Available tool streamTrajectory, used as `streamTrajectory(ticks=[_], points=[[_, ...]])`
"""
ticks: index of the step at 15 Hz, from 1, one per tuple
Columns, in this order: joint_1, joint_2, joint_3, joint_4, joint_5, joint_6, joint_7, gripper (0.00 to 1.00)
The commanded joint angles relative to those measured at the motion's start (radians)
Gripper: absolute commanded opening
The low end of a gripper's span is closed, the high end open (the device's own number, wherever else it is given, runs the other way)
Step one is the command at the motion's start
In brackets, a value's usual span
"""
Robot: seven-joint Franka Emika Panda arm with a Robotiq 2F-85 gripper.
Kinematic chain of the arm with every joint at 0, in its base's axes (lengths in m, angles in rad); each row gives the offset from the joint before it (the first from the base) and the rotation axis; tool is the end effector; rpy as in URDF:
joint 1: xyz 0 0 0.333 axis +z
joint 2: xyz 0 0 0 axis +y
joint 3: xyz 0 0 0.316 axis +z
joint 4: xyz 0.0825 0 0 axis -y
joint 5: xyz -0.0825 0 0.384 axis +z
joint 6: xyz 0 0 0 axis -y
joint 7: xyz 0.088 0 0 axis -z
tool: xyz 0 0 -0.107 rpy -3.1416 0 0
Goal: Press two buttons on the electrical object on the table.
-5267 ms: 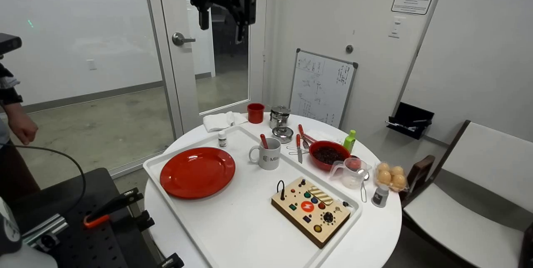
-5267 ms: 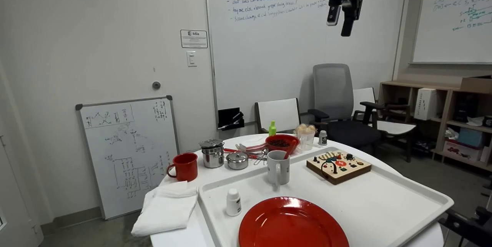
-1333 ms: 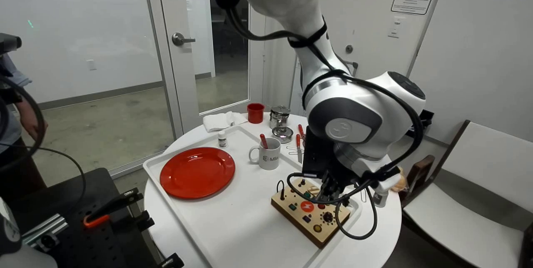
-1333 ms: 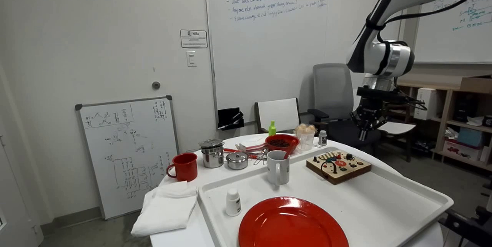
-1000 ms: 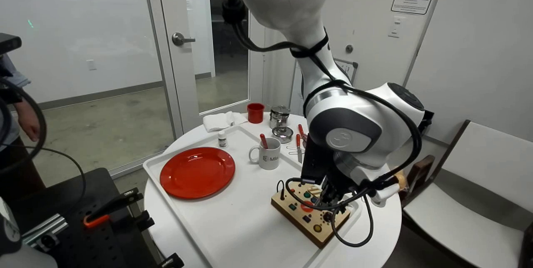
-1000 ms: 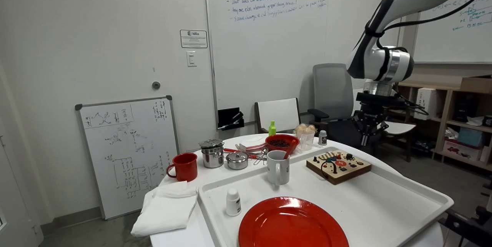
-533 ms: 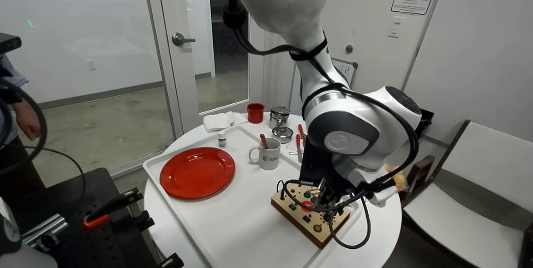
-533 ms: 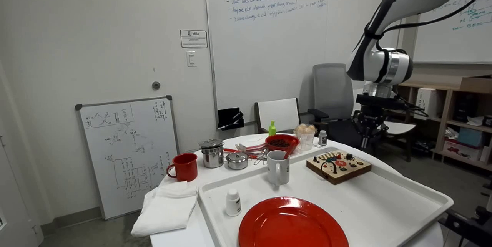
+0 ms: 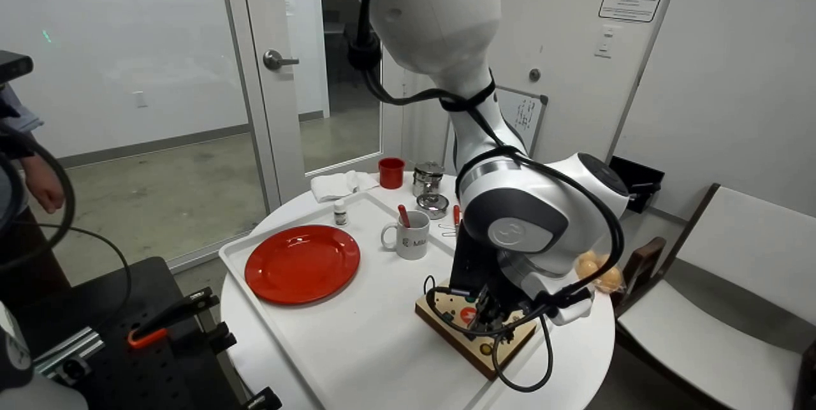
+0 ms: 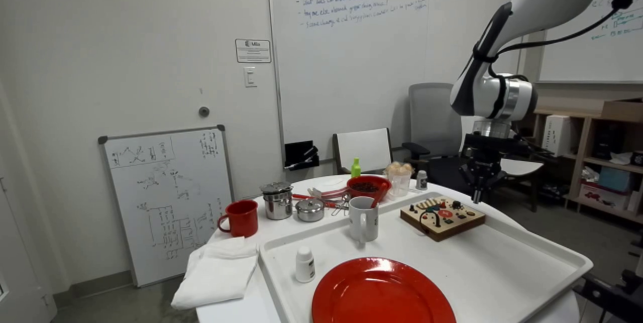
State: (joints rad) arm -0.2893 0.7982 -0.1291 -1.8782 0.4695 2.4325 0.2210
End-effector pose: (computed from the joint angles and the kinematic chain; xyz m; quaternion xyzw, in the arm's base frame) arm 0.5401 -0.2406 0.0668 -0.8684 0.4768 0.1002 0.0928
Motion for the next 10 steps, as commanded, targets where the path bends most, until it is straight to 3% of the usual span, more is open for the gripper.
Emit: streamTrajectory(ticks=[1,10], points=[[0.005,0.033,-0.001,0.044,-0.018,0.015,0.021,0.0],[-0.006,0.1,-0.007,0.12,-0.02,0.004,0.034,0.0]])
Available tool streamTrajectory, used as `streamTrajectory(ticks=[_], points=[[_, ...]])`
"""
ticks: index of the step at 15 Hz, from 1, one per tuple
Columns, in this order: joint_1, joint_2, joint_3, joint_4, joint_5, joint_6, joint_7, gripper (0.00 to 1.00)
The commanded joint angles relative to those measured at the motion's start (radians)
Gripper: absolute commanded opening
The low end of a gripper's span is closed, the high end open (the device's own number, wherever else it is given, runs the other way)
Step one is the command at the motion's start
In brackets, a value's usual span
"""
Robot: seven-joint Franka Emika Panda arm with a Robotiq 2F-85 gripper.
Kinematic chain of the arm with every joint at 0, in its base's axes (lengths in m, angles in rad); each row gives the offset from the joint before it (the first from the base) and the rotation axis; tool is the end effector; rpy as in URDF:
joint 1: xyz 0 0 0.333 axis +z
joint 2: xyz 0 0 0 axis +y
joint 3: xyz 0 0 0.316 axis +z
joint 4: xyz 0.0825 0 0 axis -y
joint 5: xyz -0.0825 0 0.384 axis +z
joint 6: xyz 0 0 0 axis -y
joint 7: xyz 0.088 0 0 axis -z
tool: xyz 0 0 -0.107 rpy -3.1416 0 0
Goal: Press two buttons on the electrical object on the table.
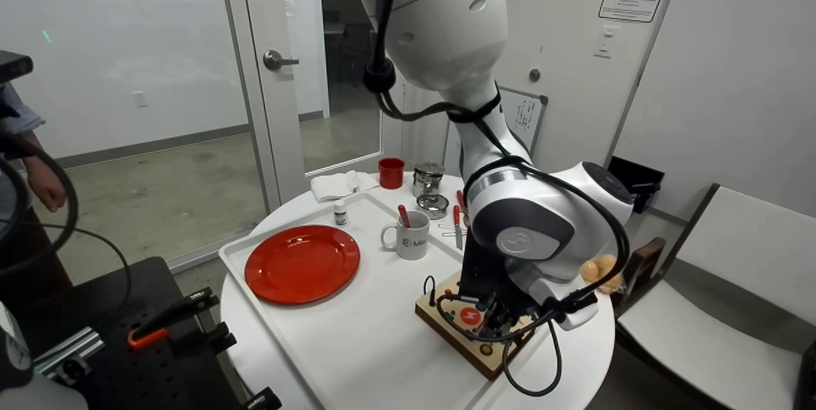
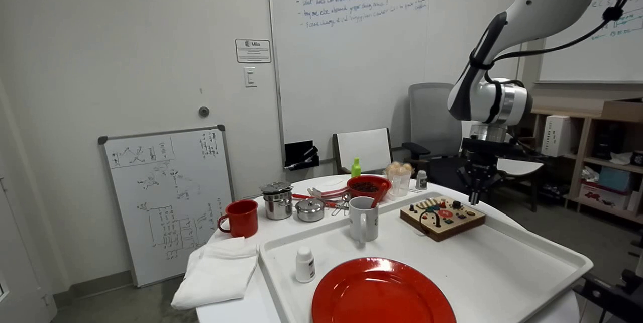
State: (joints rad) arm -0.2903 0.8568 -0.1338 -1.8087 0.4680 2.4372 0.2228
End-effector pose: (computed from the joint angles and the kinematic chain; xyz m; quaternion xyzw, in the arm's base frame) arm 0.5523 -0.2488 0.0541 -0.8699 0.4764 0.0923 0.0879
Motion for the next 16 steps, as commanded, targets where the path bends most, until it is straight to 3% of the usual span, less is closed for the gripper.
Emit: streamTrajectory(ticks=[1,16], points=[[-0.006,0.049,-0.003,0.059,-0.018,-0.002,0.034,0.0],[-0.007,0.091,-0.011,0.098,-0.02,-0.002,0.062,0.0]])
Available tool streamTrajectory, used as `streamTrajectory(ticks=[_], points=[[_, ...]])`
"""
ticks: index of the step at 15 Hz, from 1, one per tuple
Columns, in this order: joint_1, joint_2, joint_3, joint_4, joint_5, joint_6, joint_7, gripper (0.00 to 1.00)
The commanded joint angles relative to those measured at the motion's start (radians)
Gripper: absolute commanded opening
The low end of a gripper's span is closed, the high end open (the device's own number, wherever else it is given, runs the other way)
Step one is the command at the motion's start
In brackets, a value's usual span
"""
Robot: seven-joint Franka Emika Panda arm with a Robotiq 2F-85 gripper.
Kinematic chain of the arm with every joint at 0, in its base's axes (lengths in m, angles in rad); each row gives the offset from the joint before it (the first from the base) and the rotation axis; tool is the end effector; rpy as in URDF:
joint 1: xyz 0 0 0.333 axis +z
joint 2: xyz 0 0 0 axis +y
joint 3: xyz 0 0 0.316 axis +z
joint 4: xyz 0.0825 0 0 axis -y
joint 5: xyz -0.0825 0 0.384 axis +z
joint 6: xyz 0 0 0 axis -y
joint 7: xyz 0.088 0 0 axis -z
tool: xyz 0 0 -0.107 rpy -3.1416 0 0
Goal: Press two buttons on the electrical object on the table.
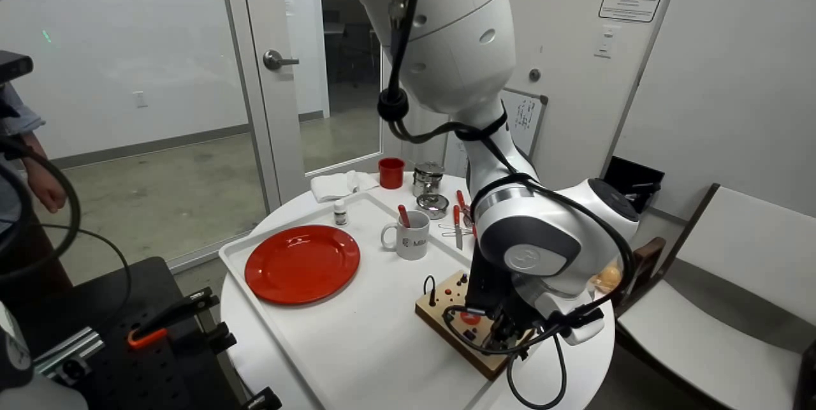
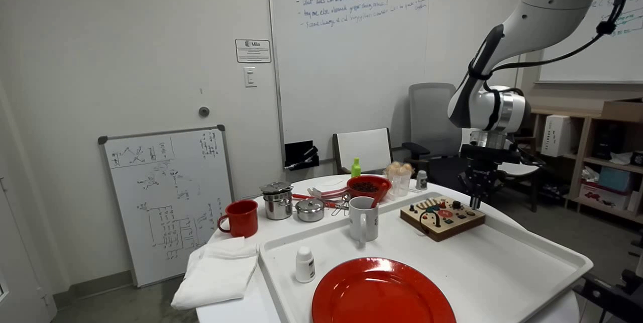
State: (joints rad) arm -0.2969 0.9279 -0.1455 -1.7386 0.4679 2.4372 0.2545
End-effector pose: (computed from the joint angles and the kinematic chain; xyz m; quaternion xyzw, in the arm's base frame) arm 0.5569 -0.2620 0.0336 -0.8610 0.4938 0.0925 0.0792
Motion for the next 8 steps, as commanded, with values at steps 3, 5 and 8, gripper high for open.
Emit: streamTrajectory(ticks=[3,5,8], points=[[0.0,0.02,0.002,0.026,-0.02,-0.002,0.03,0.0],[0.002,0.023,0.002,0.03,-0.022,-0.005,0.031,0.0],[0.002,0.026,0.005,0.033,-0.022,-0.007,0.03,0.0]])
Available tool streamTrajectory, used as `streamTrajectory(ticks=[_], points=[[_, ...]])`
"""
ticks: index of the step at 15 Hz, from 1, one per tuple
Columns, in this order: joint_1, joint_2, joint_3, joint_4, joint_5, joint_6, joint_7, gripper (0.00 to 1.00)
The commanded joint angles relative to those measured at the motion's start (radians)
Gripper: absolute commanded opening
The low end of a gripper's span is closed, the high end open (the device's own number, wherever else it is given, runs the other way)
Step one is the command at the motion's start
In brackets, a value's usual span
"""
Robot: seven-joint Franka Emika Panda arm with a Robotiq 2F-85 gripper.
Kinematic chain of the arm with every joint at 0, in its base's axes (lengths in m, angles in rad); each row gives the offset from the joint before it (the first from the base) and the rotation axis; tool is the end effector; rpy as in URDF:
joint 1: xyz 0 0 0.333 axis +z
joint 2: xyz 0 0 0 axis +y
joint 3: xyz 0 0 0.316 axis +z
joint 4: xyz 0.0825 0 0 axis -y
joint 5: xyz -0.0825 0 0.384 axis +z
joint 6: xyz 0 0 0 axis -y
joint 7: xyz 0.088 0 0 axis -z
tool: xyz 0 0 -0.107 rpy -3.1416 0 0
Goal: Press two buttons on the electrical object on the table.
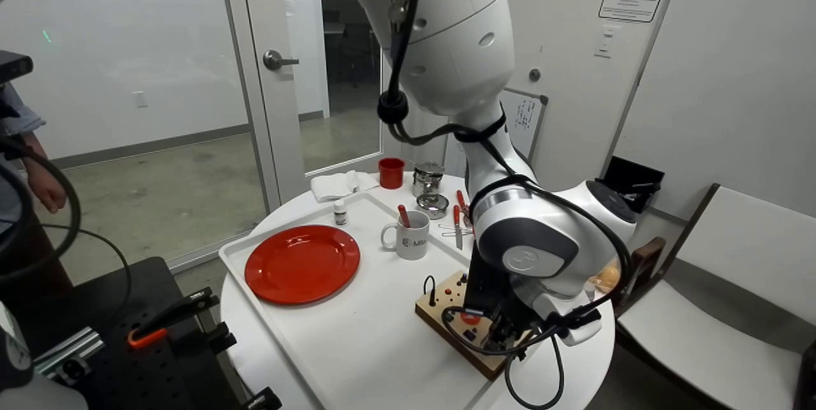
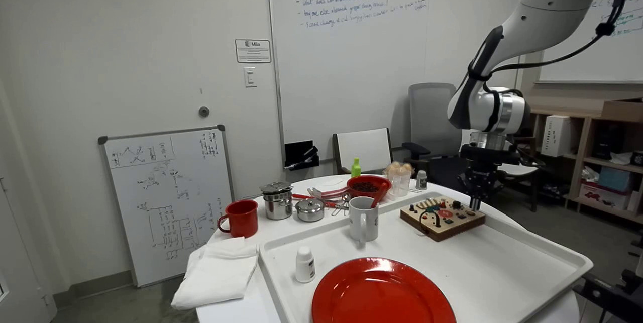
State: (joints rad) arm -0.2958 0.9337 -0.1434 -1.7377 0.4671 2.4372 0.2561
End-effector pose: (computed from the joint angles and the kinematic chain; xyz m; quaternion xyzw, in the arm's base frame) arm 0.5564 -0.2598 0.0302 -0.8611 0.4932 0.0953 0.0790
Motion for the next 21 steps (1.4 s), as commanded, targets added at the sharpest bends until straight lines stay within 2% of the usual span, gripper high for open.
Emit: streamTrajectory(ticks=[1,21], points=[[0.001,0.022,0.003,0.034,-0.021,-0.008,0.029,0.0],[-0.012,0.055,0.013,0.068,-0.016,-0.03,0.024,0.0]])
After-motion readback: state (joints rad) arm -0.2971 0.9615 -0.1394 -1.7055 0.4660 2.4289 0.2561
